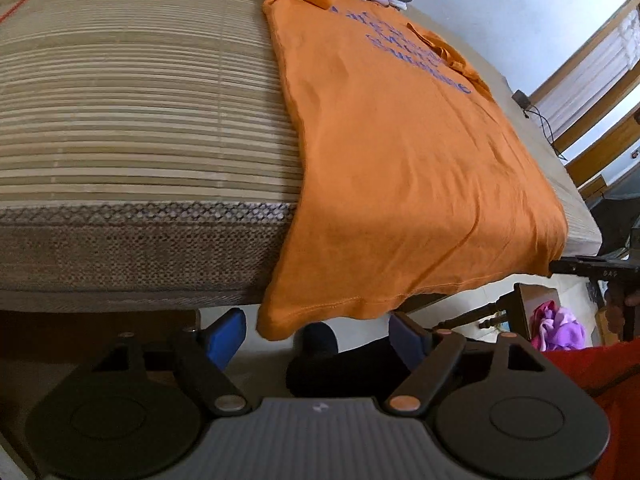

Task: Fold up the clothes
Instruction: 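Lower both grippers to the shirt hem hanging over the table edge, then grasp the hem with both grippers and lift it toward the collar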

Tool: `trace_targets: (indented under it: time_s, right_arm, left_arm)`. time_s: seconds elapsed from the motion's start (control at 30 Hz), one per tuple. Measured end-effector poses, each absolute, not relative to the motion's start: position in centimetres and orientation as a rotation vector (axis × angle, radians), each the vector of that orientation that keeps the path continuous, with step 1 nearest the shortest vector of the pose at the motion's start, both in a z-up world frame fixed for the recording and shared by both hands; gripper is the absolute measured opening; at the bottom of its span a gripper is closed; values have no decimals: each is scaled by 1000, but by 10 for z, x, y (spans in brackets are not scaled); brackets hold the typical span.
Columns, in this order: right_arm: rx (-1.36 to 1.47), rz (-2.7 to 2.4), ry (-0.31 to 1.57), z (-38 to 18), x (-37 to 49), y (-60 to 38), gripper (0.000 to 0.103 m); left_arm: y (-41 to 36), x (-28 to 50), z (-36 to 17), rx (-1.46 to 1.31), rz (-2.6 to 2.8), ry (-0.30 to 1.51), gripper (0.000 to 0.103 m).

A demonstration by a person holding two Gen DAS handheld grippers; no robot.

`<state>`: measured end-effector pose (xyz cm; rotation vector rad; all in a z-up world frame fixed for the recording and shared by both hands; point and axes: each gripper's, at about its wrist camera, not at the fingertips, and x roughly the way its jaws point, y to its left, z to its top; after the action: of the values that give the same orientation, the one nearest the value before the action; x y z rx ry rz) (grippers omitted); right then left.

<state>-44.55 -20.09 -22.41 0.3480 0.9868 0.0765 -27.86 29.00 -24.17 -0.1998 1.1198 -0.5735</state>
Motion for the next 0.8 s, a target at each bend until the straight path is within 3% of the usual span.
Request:
trace_targets:
  time_s: [0.13,0.27,0.37,0.43,0.7,0.73,0.77,0.8]
  right_arm:
    - [374,95,992,-225,-444,-206,53]
    - [362,103,989,-225,-447,-209,41]
    - [392,91,979,-226,-451,-217,24]
    - [412,89,972,-227,-454,-221,18]
    - [428,123,944,-227,-456,-218,8]
    - [427,124,940,-228,-456,-217,8]
    - [430,125,936,-227,-456,-215,8]
    - [433,127,931,-227,-456,-214,8]
  left_arm:
    - [289,-280,-242,-224,-592,1131,73]
    - [284,-281,-241,-215,-621,1137,60]
    - [283,-280,-242,-238,-634,1165,60]
    - [284,-279,-242,-254,-651,1177,60]
    - [294,-274,-240,-293,-637,1172,62]
    - [296,-274,-239,-304,-630,1155,54]
    - [298,-275,-237,-311,-626,1127,21]
    - [299,-275,-236,-317,-619,1102,3]
